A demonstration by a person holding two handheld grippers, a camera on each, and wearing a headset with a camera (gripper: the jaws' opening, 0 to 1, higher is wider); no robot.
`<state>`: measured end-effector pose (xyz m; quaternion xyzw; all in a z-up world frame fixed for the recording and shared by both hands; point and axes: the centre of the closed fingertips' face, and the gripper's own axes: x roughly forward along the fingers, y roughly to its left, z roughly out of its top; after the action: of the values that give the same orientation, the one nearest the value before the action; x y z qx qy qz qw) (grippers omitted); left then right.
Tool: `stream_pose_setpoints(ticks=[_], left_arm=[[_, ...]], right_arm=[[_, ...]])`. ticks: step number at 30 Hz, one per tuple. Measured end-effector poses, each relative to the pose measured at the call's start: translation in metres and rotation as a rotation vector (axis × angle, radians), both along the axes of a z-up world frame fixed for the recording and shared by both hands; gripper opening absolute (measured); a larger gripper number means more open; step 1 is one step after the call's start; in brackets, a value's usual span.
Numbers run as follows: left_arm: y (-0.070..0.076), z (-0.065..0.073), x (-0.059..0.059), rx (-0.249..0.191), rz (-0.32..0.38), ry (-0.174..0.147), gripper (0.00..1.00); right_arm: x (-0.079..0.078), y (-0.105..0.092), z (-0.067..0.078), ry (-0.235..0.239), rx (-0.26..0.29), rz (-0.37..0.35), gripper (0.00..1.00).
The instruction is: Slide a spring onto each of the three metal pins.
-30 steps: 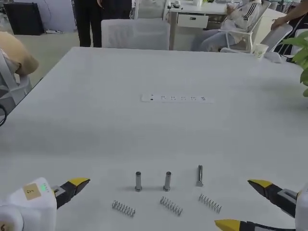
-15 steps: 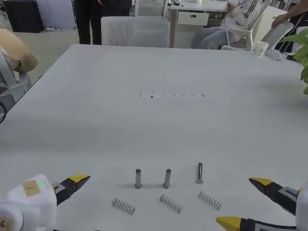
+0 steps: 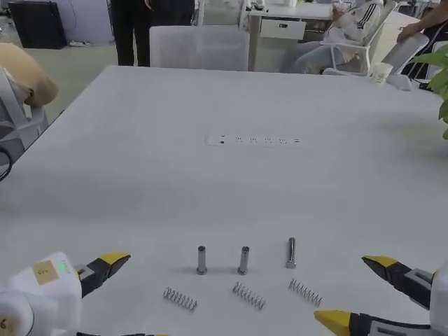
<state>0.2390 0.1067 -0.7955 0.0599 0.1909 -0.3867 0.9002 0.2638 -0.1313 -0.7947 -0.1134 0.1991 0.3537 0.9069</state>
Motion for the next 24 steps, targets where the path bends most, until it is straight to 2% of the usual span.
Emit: stream_pose_setpoints(ticks=[6, 12, 17, 23, 24], left_arm=[[0.001, 0.003, 0.001, -0.01, 0.01, -0.004, 0.94], [0.0, 0.004, 0.0, -0.013, 0.009, -0.008, 0.94], [0.0, 0.004, 0.001, -0.011, 0.006, -0.011, 0.94], [-0.001, 0.005, 0.002, -0.016, 0.001, -0.017, 0.93], [-0.001, 0.005, 0.002, -0.017, 0.001, -0.017, 0.93]], right_arm=[[0.007, 0.002, 0.003, 0.001, -0.011, 0.009, 0.75], [0.02, 0.005, 0.013, -0.013, -0.017, 0.011, 0.74], [0.03, 0.01, 0.016, -0.004, -0.05, 0.028, 0.68], [0.047, 0.016, 0.021, 0.039, -0.067, 0.014, 0.62], [0.051, 0.014, 0.019, 0.055, -0.104, 0.001, 0.59]])
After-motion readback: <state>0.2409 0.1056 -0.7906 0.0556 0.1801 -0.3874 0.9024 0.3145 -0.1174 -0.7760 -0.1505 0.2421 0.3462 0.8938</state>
